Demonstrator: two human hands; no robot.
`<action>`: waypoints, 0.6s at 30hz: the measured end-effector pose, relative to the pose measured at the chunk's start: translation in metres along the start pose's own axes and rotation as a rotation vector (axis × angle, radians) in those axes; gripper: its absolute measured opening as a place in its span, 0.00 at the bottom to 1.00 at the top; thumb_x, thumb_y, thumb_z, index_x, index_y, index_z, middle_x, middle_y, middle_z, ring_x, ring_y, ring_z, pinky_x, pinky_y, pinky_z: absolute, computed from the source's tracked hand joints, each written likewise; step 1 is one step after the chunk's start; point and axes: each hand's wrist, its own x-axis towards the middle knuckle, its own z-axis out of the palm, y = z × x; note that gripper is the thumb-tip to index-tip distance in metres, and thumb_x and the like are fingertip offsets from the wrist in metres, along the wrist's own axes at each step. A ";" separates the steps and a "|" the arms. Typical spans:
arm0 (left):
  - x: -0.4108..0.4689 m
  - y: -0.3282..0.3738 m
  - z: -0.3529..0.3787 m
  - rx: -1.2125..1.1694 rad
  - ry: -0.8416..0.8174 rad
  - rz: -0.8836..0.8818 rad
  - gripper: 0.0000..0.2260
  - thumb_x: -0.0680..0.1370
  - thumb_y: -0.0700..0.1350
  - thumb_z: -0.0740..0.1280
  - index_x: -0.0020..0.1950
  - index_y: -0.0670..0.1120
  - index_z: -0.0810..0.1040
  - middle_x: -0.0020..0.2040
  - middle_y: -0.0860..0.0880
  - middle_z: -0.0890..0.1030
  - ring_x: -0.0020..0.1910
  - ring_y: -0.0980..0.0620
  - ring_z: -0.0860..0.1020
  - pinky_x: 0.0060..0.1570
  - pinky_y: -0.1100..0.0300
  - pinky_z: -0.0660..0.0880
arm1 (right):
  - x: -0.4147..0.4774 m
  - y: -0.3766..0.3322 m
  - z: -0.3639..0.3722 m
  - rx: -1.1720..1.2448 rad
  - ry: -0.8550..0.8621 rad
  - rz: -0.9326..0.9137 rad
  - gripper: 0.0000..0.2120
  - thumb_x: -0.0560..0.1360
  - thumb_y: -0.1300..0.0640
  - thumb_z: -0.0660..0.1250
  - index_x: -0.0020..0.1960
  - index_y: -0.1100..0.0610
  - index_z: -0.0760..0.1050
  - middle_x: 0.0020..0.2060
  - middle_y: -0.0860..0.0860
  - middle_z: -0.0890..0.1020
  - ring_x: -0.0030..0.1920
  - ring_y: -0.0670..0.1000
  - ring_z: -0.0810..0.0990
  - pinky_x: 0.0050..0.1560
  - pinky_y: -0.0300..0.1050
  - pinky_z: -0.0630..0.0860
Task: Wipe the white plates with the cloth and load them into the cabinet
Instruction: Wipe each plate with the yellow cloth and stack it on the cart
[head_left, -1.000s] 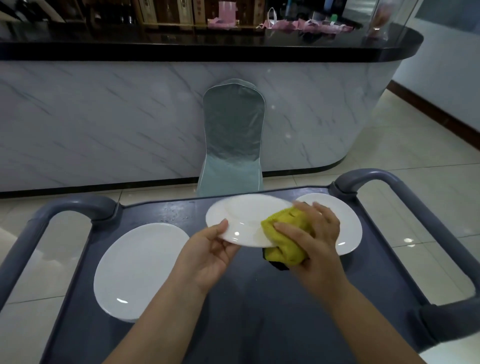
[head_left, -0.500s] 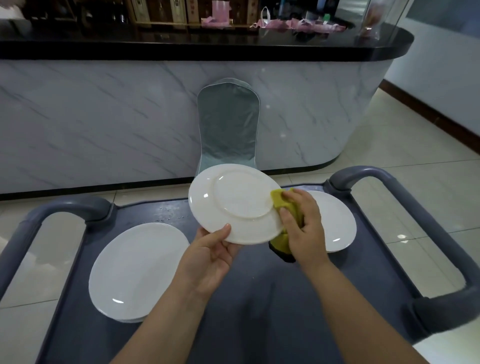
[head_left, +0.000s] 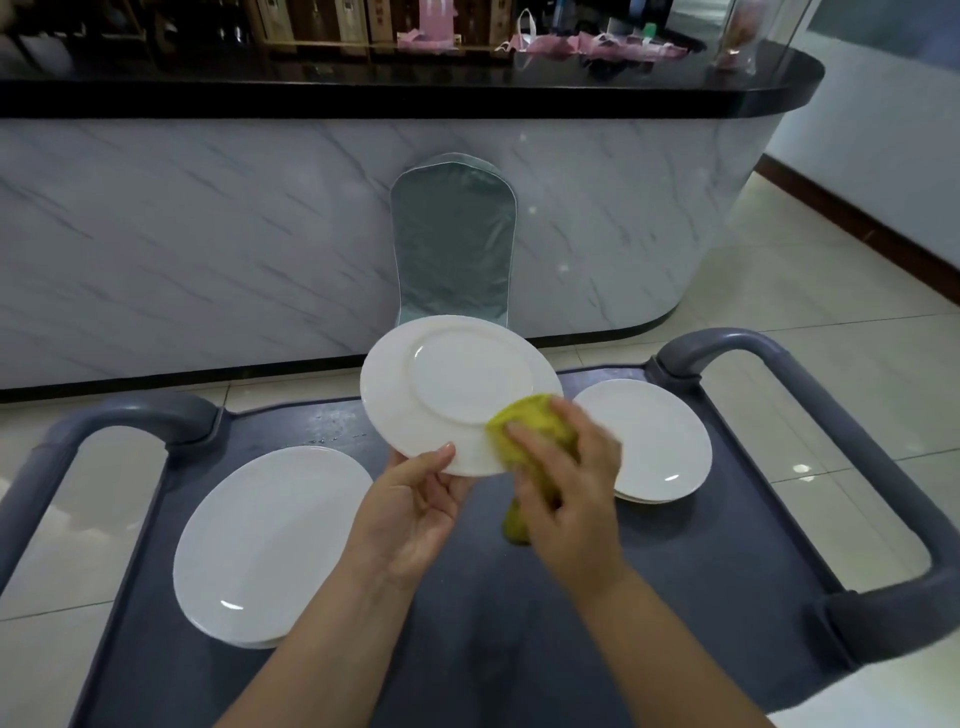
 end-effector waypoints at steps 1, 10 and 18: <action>0.001 0.000 0.001 0.037 0.011 -0.002 0.29 0.68 0.29 0.64 0.69 0.43 0.72 0.58 0.43 0.83 0.53 0.46 0.83 0.46 0.55 0.82 | -0.013 -0.007 0.007 -0.019 -0.023 -0.081 0.17 0.78 0.53 0.64 0.65 0.43 0.74 0.70 0.53 0.67 0.63 0.57 0.66 0.67 0.44 0.61; -0.015 0.022 -0.026 0.454 -0.157 -0.038 0.29 0.66 0.29 0.68 0.67 0.43 0.73 0.58 0.43 0.82 0.52 0.45 0.82 0.44 0.53 0.81 | 0.020 0.059 -0.038 0.102 -0.141 0.160 0.16 0.78 0.58 0.65 0.60 0.40 0.74 0.64 0.43 0.73 0.66 0.47 0.70 0.70 0.49 0.65; -0.020 0.008 -0.016 0.756 -0.238 -0.089 0.30 0.66 0.30 0.71 0.63 0.54 0.77 0.57 0.42 0.81 0.51 0.41 0.79 0.42 0.50 0.78 | 0.105 0.004 -0.019 -0.049 -0.393 -0.149 0.14 0.77 0.61 0.67 0.62 0.52 0.80 0.59 0.57 0.77 0.57 0.58 0.74 0.63 0.49 0.66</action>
